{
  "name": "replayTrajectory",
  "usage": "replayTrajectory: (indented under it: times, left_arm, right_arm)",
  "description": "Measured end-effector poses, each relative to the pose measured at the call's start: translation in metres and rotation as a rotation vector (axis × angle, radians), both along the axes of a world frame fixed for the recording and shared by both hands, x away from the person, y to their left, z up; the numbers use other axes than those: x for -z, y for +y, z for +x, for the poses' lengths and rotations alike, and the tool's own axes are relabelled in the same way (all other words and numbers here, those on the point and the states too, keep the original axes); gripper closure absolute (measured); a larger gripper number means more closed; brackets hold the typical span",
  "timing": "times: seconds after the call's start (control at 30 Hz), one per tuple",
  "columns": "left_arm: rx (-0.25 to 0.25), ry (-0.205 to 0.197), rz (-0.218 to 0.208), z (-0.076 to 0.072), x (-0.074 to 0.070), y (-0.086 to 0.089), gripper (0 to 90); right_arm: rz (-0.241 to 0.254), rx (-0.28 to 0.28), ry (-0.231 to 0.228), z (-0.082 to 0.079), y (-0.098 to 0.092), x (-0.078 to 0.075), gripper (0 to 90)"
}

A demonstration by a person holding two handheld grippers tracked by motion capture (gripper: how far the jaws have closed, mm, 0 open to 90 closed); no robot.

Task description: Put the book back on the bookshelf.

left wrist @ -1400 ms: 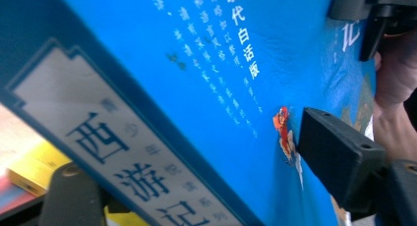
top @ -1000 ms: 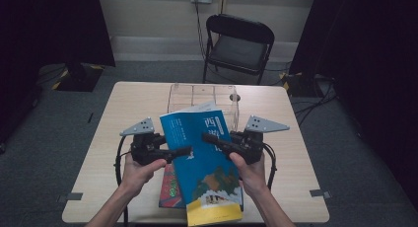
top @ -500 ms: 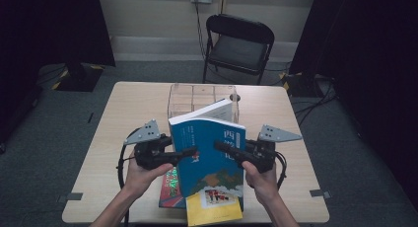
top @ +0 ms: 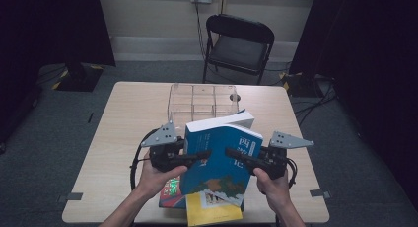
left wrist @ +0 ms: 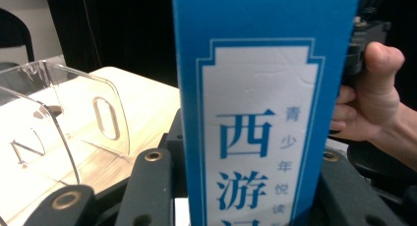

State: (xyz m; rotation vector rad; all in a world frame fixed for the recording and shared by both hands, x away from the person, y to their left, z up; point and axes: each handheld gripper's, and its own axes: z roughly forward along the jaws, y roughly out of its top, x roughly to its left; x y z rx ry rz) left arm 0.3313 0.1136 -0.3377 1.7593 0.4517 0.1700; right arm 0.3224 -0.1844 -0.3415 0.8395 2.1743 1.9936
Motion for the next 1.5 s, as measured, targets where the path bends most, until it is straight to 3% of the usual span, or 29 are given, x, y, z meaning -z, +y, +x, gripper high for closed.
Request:
replayTrajectory:
  times: [0.1, 0.23, 0.33, 0.5, 0.6, 0.7, 0.87, 0.93, 1.07, 1.1, 1.2, 1.23, 1.33, 1.5]
  left_arm:
    - [-0.016, -0.004, -0.012, -0.001, 0.002, 0.003, 61.8]
    - [-0.011, -0.018, -0.014, -0.002, 0.004, 0.005, 61.8]
    - [-0.014, -0.017, -0.013, -0.002, 0.004, 0.005, 61.8]
    - [-0.018, -0.017, -0.009, -0.002, 0.003, 0.005, 61.8]
    - [-0.024, -0.008, -0.015, 0.0, 0.004, 0.006, 61.8]
    - [-0.046, -0.003, -0.016, 0.002, 0.004, 0.006, 61.8]
    - [-0.059, -0.037, -0.027, 0.005, 0.002, 0.012, 61.6]
    - [-0.053, -0.064, -0.025, 0.005, -0.002, 0.013, 61.8]
    - [-0.059, -0.13, -0.01, 0.004, -0.014, 0.013, 61.8]
    - [-0.059, -0.144, 0.001, 0.004, -0.015, 0.013, 61.8]
    - [-0.048, -0.14, 0.028, 0.003, -0.009, 0.013, 61.6]
    - [-0.04, -0.141, 0.025, 0.002, -0.004, 0.015, 61.4]
    - [-0.017, -0.129, -0.008, -0.003, 0.001, 0.024, 61.1]
    - [-0.012, -0.146, 0.014, -0.01, 0.0, 0.021, 60.8]
  right_arm:
    - [-0.018, 0.069, -0.009, -0.001, -0.004, -0.004, 54.7]
    - [-0.039, 0.159, -0.029, -0.001, -0.019, -0.007, 40.1]
    - [-0.032, 0.2, -0.013, 0.007, -0.032, -0.004, 31.7]
    - [-0.003, 0.143, 0.037, 0.03, -0.026, 0.004, 22.5]
    - [0.054, 0.057, 0.074, 0.042, -0.018, 0.009, 21.5]
    - [0.03, 0.078, 0.083, 0.044, -0.009, 0.005, 21.6]
    - [-0.02, 0.133, 0.021, 0.041, -0.004, -0.007, 36.5]
    - [0.014, 0.105, 0.002, 0.041, -0.004, -0.013, 37.9]
    - [0.021, 0.114, -0.047, 0.039, -0.001, -0.023, 38.3]
    - [0.025, 0.117, -0.077, 0.036, -0.001, -0.025, 39.1]
    - [0.013, 0.12, -0.082, 0.033, -0.001, -0.024, 39.3]
    - [-0.007, 0.123, -0.081, 0.029, -0.001, -0.02, 39.2]
    - [0.01, 0.101, -0.105, 0.019, -0.002, -0.015, 42.9]
    - [-0.036, 0.11, -0.119, 0.012, 0.002, -0.019, 33.4]
